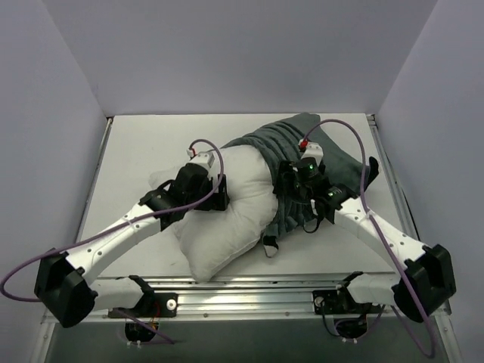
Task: Remove the pillowcase from the pillow
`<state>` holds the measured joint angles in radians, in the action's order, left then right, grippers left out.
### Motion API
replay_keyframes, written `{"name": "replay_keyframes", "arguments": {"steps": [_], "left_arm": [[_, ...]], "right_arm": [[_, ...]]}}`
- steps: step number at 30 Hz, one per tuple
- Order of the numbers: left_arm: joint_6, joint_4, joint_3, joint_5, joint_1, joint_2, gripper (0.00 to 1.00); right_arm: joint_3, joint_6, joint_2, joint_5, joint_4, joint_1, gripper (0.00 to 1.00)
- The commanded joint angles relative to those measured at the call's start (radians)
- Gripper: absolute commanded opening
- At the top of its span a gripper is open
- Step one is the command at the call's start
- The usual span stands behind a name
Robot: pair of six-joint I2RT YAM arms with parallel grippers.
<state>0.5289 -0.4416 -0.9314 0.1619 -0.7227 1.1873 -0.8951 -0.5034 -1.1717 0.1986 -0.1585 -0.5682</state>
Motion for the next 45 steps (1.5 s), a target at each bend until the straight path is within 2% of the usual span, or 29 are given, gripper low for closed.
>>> {"name": "replay_keyframes", "arguments": {"steps": [1, 3, 6, 9, 10, 11, 13, 17, 25, 34, 38, 39, 40, 42, 43, 44, 45], "left_arm": [[-0.033, 0.038, -0.130, 0.047, 0.055, 0.122, 0.94], [-0.095, 0.021, -0.205, 0.051, 0.069, 0.173, 0.94], [-0.217, 0.004, -0.322, 0.071, 0.034, 0.152, 0.94], [-0.389, 0.029, -0.328, 0.134, -0.090, 0.075, 0.94], [-0.438, 0.040, -0.313, 0.209, -0.136, 0.057, 0.94], [-0.519, 0.064, -0.266, 0.258, -0.237, 0.025, 0.94], [-0.576, 0.096, -0.207, 0.335, -0.303, 0.002, 0.94], [-0.557, 0.095, -0.104, 0.341, -0.339, 0.023, 0.94], [-0.550, 0.099, -0.127, 0.481, -0.428, 0.237, 0.94], [-0.495, 0.113, -0.107, 0.476, -0.468, 0.334, 0.94], [-0.431, 0.136, -0.127, 0.546, -0.460, 0.441, 0.94], [-0.420, 0.133, -0.135, 0.556, -0.455, 0.465, 0.97], [-0.400, 0.129, -0.145, 0.564, -0.449, 0.497, 0.85], [-0.385, 0.123, -0.176, 0.580, -0.432, 0.517, 0.55], [-0.380, 0.104, -0.190, 0.585, -0.428, 0.526, 0.17], [-0.377, 0.090, -0.208, 0.594, -0.425, 0.526, 0.03], [-0.379, 0.057, -0.252, 0.597, -0.423, 0.522, 0.02]], "right_arm": [[-0.033, 0.017, -0.133, -0.004, 0.149, 0.039, 0.86], [-0.115, 0.026, -0.236, -0.037, 0.212, 0.073, 0.86], [-0.256, 0.060, -0.333, -0.047, 0.214, 0.105, 0.87], [-0.378, 0.088, -0.361, -0.084, 0.119, 0.117, 0.91], [-0.387, 0.098, -0.333, -0.082, 0.108, 0.119, 0.91], [-0.387, 0.101, -0.315, -0.082, 0.093, 0.122, 0.93], [-0.375, 0.098, -0.257, -0.085, 0.062, 0.139, 0.96], [-0.321, 0.082, -0.149, -0.090, 0.034, 0.149, 1.00], [-0.220, 0.071, 0.004, -0.077, -0.012, 0.163, 1.00], [-0.131, 0.075, 0.058, -0.080, -0.023, 0.172, 1.00], [-0.107, 0.068, 0.053, -0.097, -0.007, 0.177, 1.00], [-0.102, 0.066, 0.053, -0.100, -0.004, 0.177, 1.00], [-0.099, 0.066, 0.055, -0.102, -0.004, 0.177, 1.00], [-0.096, 0.071, 0.060, -0.097, -0.006, 0.180, 1.00], [-0.094, 0.074, 0.072, -0.093, -0.010, 0.179, 1.00], [-0.094, 0.078, 0.081, -0.078, -0.013, 0.183, 0.99], [-0.096, 0.083, 0.098, -0.065, -0.021, 0.183, 0.99]]}}
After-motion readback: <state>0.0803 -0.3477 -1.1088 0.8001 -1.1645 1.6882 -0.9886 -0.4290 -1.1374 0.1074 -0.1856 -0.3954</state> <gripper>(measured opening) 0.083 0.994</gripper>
